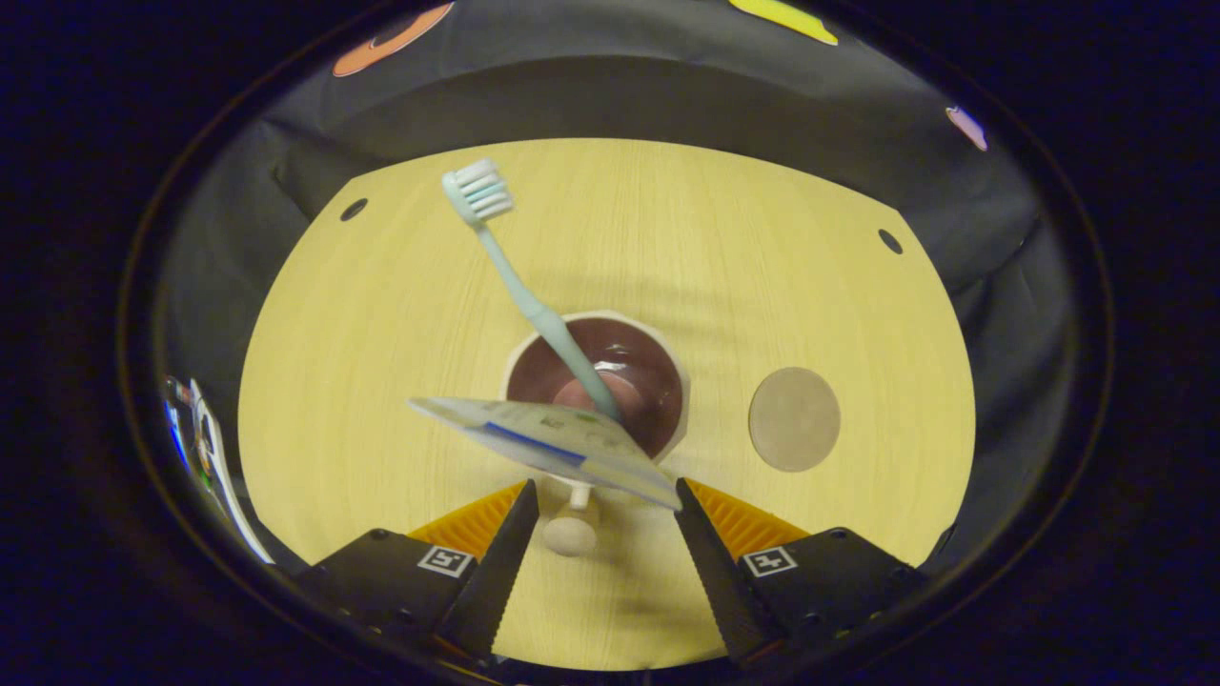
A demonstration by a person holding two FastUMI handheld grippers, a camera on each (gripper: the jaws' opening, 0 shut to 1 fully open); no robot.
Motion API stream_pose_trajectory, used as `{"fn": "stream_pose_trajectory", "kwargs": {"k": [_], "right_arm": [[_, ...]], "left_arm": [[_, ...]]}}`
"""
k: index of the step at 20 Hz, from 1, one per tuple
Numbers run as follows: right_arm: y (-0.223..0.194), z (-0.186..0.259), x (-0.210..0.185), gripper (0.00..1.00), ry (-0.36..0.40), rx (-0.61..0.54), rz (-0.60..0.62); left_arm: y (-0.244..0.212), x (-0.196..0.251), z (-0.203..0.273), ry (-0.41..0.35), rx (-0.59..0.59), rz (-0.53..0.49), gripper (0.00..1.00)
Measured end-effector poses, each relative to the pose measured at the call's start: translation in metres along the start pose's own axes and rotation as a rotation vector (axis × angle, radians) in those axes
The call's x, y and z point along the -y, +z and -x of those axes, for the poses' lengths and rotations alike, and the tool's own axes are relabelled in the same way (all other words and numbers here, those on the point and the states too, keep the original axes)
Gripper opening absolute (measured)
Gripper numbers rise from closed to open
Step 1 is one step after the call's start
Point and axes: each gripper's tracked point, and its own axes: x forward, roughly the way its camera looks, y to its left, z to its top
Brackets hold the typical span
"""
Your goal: Put the toothbrush and toothpaste on the desktop into the cup, then pick up the cup and place it on the coaster on the desktop.
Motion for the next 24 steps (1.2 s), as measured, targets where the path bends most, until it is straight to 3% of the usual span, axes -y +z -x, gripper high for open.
{"fn": "stream_pose_trajectory", "kwargs": {"k": [5,10,16,18,24], "right_arm": [[-0.012,0.016,0.001,0.87,0.039,0.052,0.031],[-0.04,0.046,0.018,0.88,0.096,0.11,0.053],[-0.091,0.058,0.084,0.89,0.105,0.134,0.073],[-0.115,0.05,0.113,0.9,0.077,0.104,0.068],[-0.162,0.041,0.191,0.9,0.05,0.064,-0.092]], "left_arm": [[-0.03,0.017,-0.024,-0.051,-0.074,0.029,1.0],[-0.095,0.046,-0.07,-0.132,-0.295,0.079,0.98],[-0.137,0.09,-0.105,-0.178,-0.507,0.084,0.99],[-0.147,0.108,-0.113,-0.194,-0.577,0.078,0.99],[-0.171,0.154,-0.144,-0.234,-0.755,-0.039,0.98]]}}
